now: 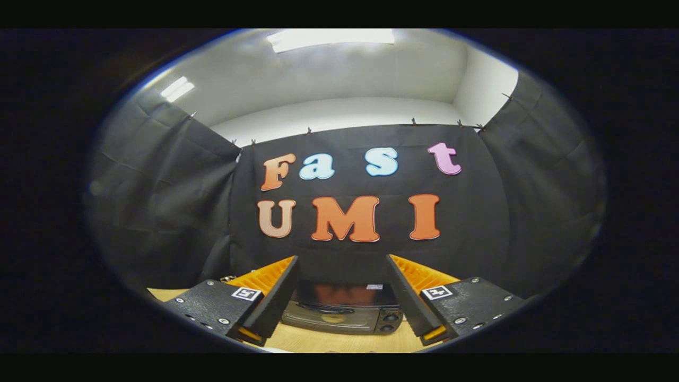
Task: Open the toaster oven, put the food inside, and close the toaster oven door.
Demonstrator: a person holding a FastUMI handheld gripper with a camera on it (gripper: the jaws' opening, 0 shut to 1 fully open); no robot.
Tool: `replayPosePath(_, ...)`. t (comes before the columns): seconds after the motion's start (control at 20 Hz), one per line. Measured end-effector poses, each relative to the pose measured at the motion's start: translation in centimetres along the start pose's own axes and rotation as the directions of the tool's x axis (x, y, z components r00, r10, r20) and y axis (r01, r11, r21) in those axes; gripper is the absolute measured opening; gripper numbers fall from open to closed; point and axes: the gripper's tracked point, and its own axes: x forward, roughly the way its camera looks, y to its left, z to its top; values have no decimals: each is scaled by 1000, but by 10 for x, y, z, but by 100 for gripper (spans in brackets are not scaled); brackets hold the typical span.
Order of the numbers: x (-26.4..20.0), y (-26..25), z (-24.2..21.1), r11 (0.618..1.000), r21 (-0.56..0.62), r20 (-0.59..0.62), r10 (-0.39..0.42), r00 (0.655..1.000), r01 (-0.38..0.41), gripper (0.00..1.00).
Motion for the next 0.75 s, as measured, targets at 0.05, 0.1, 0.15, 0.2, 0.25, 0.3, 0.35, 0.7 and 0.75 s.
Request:
replayPosePath(0.05,-1,-7,4,1000,3,11,-14,1000,14,94)
replayPosePath(0.1,1,-12,8,1000,1,20,-28,999,28,94)
replayPosePath(0.15,0,-16,12,999,-4,26,-40,999,40,94)
replayPosePath(0.2,-1,-18,16,999,-10,32,-45,998,46,95)
replayPosePath(0.25,-1,-18,18,999,-15,34,-47,998,47,95)
replayPosePath(0.3,-1,-16,20,999,-21,37,-42,998,43,95)
replayPosePath(0.35,-2,-14,21,999,-25,43,-40,998,41,95)
replayPosePath(0.7,0,-8,24,1000,-17,88,3,996,-1,96)
replayPosePath(0.75,-1,-9,25,1000,-21,88,-2,996,4,96)
